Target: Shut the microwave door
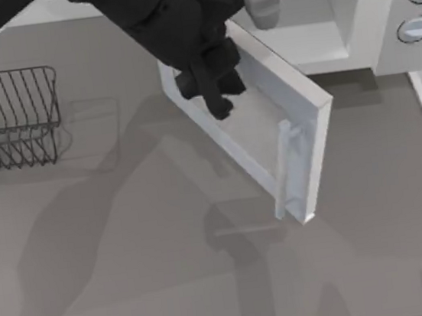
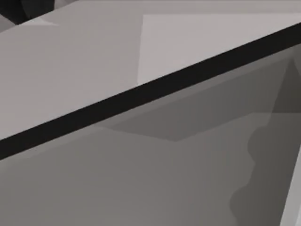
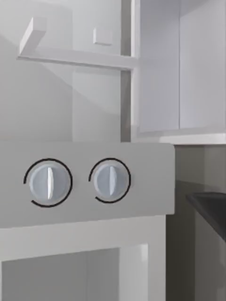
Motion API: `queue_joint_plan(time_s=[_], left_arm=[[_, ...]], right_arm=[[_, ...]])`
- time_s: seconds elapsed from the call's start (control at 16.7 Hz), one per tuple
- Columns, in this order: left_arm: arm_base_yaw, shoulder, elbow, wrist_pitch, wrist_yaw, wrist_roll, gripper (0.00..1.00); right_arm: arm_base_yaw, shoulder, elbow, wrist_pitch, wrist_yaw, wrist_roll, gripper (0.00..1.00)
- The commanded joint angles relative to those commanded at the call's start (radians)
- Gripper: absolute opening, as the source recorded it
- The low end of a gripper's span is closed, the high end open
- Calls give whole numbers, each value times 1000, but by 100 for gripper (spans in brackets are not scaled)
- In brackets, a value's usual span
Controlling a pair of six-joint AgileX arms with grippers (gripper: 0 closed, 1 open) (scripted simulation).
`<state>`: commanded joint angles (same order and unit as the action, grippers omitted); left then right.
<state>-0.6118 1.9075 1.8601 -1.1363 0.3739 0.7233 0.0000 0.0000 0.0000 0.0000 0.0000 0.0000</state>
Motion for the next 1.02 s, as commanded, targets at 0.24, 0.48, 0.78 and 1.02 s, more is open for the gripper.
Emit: queue_joint_plan(time_s=[0.24,0.48,0.78,1.02], left_arm=[[-31,36,41,-4,-10,-30,0],[-40,42,57,0,-16,-40,0],[-82,50,62,11,-36,-35,0],[-138,70,64,9,-66,-40,0]], right_arm=[[0,0,0,0,0,0,100],[0,0,0,0,0,0,100],[0,0,0,0,0,0,100],[0,0,0,0,0,0,100]])
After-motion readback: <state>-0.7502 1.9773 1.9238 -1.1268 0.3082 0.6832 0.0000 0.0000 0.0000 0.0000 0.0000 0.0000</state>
